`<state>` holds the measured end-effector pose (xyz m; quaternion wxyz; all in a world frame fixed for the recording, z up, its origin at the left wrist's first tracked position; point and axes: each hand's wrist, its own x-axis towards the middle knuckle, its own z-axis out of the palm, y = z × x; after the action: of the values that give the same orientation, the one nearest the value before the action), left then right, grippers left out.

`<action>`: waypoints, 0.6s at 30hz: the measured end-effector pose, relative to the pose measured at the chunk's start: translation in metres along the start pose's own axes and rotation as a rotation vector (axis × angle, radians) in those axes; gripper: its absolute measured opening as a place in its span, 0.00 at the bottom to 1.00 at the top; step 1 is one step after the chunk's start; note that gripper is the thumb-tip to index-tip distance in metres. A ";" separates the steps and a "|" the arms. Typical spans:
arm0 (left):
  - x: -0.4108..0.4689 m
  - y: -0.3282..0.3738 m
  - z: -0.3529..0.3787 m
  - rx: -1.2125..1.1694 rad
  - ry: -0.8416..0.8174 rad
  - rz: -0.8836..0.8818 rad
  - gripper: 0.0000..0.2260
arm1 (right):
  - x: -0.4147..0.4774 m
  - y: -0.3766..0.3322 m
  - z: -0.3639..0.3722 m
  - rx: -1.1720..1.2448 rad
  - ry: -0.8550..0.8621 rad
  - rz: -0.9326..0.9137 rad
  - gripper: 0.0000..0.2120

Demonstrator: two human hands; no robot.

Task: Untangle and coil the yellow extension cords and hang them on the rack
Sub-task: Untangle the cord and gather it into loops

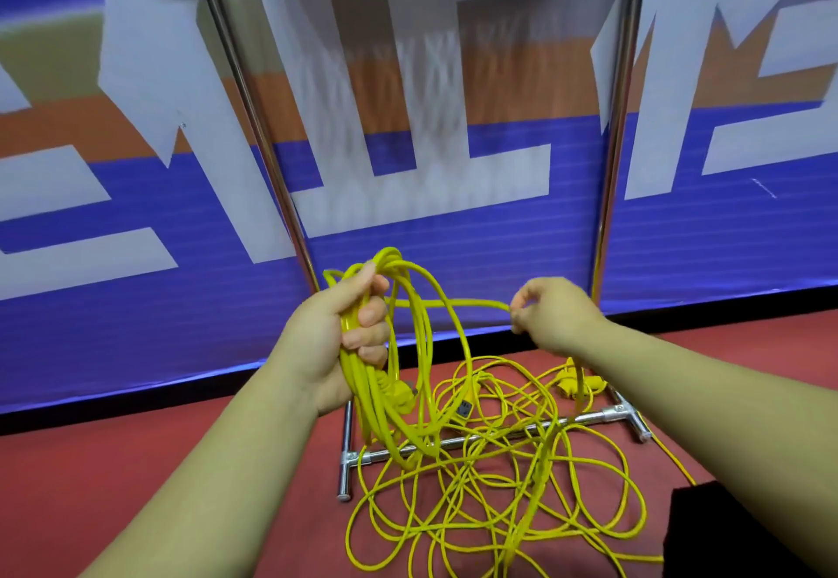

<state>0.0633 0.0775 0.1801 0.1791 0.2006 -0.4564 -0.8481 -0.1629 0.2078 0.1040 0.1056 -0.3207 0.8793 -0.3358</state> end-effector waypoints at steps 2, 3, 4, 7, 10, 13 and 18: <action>-0.002 0.006 -0.001 -0.056 -0.009 0.048 0.09 | -0.007 -0.005 0.005 -0.236 -0.198 -0.143 0.07; -0.003 0.008 -0.003 -0.072 -0.004 0.080 0.09 | -0.013 -0.008 0.007 -0.316 -0.310 -0.211 0.08; -0.002 0.011 -0.005 -0.078 0.007 0.116 0.09 | -0.020 -0.012 0.010 -0.365 -0.437 -0.258 0.07; 0.000 0.018 -0.013 -0.081 0.074 0.214 0.08 | -0.044 -0.024 0.017 -0.438 -0.748 -0.368 0.04; 0.003 0.019 -0.021 -0.092 0.165 0.246 0.11 | -0.064 -0.040 0.016 -0.424 -0.786 -0.523 0.06; 0.008 0.011 -0.026 0.017 0.238 0.261 0.13 | -0.075 -0.053 0.008 -0.286 -0.723 -0.619 0.08; 0.015 -0.008 -0.029 0.287 0.281 0.240 0.13 | -0.083 -0.062 -0.005 -0.122 -0.535 -0.735 0.11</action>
<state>0.0643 0.0541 0.1566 0.3100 0.2845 -0.5633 -0.7111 -0.0705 0.2276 0.1460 0.1835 -0.6926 0.6671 -0.2040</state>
